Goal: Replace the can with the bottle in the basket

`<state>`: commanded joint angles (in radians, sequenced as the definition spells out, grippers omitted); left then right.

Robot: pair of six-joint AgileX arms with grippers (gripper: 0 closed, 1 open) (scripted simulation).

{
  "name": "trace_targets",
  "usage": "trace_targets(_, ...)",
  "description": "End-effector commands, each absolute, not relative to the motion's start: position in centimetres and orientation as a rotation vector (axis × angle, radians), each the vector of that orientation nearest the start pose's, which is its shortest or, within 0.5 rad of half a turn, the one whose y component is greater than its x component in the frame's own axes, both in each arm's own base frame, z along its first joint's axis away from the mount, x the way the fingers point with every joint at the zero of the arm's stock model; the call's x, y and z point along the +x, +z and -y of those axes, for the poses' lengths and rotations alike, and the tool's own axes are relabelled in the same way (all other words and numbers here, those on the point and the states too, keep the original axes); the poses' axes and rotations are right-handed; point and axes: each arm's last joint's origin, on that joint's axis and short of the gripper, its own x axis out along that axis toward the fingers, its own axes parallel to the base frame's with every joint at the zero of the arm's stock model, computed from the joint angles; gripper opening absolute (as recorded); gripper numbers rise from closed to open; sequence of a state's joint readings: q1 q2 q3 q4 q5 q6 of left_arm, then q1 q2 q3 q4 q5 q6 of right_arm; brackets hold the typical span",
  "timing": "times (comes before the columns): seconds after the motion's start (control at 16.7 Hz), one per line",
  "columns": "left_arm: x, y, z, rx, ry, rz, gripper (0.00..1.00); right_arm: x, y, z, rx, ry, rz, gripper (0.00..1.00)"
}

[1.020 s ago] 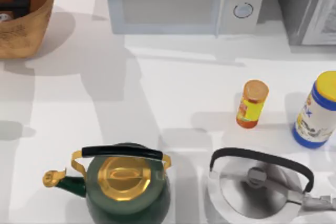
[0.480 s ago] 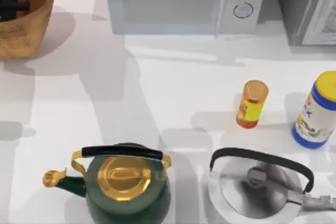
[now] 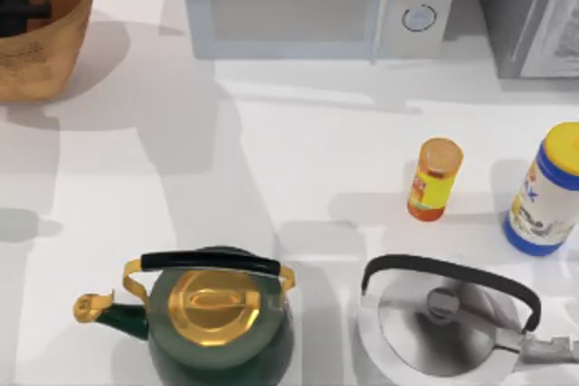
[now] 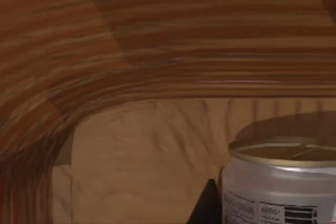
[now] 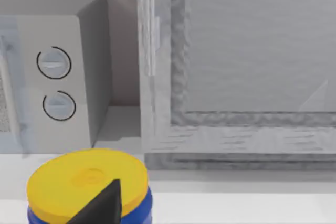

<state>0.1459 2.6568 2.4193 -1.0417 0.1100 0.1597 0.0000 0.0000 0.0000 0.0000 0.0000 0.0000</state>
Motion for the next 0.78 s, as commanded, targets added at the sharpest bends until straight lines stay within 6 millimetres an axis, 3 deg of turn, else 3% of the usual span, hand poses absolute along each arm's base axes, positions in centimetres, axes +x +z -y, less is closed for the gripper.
trace_targets(0.18, 53.4, 12.9, -8.3, -0.031, -0.049, -1.267, 0.0, 10.6, 16.0, 0.1, 0.0, 0.0, 0.0, 1.0)
trace_targets(0.24, 53.3, 14.7, -8.5, -0.02, -0.042, -1.229, 0.0, 10.6, 16.0, 0.1, 0.0, 0.0, 0.0, 1.0)
trace_targets(0.48, 52.8, 15.8, -8.3, -0.021, -0.035, -1.217, 0.0, 10.6, 16.0, 0.1, 0.0, 0.0, 0.0, 1.0)
trace_targets(0.66, 51.0, 18.7, -7.7, -0.017, -0.024, -1.177, 0.0, 10.6, 16.0, 0.1, 0.0, 0.0, 0.0, 1.0)
trace_targets(0.78, 48.8, 21.7, -6.9, -0.01, -0.016, -1.126, 0.0, 10.6, 16.0, 0.1, 0.0, 0.0, 0.0, 1.0)
